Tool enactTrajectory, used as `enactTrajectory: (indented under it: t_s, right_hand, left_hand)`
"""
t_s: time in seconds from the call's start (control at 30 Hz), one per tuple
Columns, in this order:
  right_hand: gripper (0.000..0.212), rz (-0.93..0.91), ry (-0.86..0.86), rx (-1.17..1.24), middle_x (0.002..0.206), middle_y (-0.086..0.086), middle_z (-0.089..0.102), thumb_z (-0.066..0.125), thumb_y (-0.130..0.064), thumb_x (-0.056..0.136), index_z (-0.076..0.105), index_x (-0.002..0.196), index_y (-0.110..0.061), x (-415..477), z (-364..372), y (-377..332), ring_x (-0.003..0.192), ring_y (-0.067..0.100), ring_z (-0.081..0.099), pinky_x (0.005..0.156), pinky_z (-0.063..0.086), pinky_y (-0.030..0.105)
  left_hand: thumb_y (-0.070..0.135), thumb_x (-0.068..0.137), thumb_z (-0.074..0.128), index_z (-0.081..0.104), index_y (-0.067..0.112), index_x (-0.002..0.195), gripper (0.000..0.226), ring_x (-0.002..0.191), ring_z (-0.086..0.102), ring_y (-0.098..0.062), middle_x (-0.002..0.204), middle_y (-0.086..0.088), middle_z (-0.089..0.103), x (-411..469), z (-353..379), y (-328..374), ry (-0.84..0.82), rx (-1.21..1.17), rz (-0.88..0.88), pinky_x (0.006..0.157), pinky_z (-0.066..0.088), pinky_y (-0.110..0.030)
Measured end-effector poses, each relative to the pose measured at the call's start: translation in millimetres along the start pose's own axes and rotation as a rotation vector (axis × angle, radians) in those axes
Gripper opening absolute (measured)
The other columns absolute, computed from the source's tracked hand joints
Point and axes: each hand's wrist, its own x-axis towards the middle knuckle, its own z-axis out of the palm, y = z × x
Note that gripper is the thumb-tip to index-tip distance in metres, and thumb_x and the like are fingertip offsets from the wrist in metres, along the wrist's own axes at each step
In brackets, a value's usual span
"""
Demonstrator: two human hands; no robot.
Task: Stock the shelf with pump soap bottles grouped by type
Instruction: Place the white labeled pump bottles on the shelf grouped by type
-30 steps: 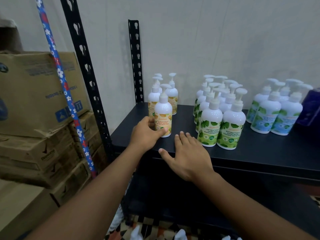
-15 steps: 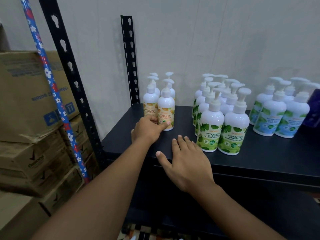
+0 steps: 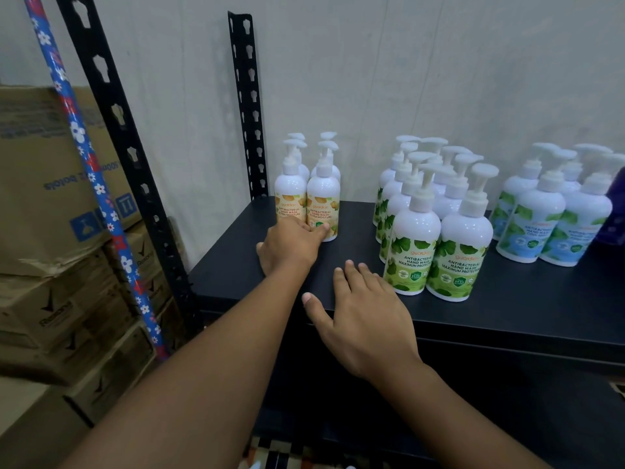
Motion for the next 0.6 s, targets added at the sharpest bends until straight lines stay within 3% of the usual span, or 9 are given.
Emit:
enactTrajectory:
  t_s: [0.4, 0.5, 0.6]
  right_hand:
    - [0.085, 0.0, 0.0, 0.046, 0.168, 0.01, 0.019, 0.016, -0.07, 0.098, 0.026, 0.159, -0.012, -2.6, -1.9, 0.3, 0.155, 0.023, 0.014, 0.125, 0.008, 0.036]
    - [0.085, -0.01, -0.009, 0.085, 0.167, 0.009, 0.021, 0.018, -0.07, 0.098, 0.027, 0.159, -0.011, -3.0, -2.4, 1.9, 0.155, 0.023, 0.014, 0.126, 0.008, 0.037]
    - [0.077, -0.057, 0.014, 0.13, 0.163, 0.008, 0.033, 0.027, -0.066, 0.1, 0.041, 0.153, -0.012, -8.4, -5.6, 5.6, 0.152, 0.023, 0.024, 0.124, 0.016, 0.037]
  left_hand:
    - [0.071, 0.076, 0.07, 0.072, 0.019, 0.081, 0.052, 0.093, 0.068, -0.023, 0.085, 0.002, 0.073, 2.0, 1.7, 2.1, 0.022, -0.005, -0.033, 0.096, 0.049, -0.046]
    - [0.066, 0.077, 0.073, 0.064, 0.023, 0.082, 0.044, 0.093, 0.065, -0.021, 0.087, 0.006, 0.07, -9.3, -6.7, 0.3, -0.014, -0.051, -0.019, 0.098, 0.048, -0.046]
    - [0.056, 0.08, 0.074, 0.064, 0.026, 0.09, 0.034, 0.098, 0.066, -0.019, 0.097, 0.006, 0.072, -30.2, -24.3, -7.8, -0.065, -0.131, 0.031, 0.094, 0.052, -0.04]
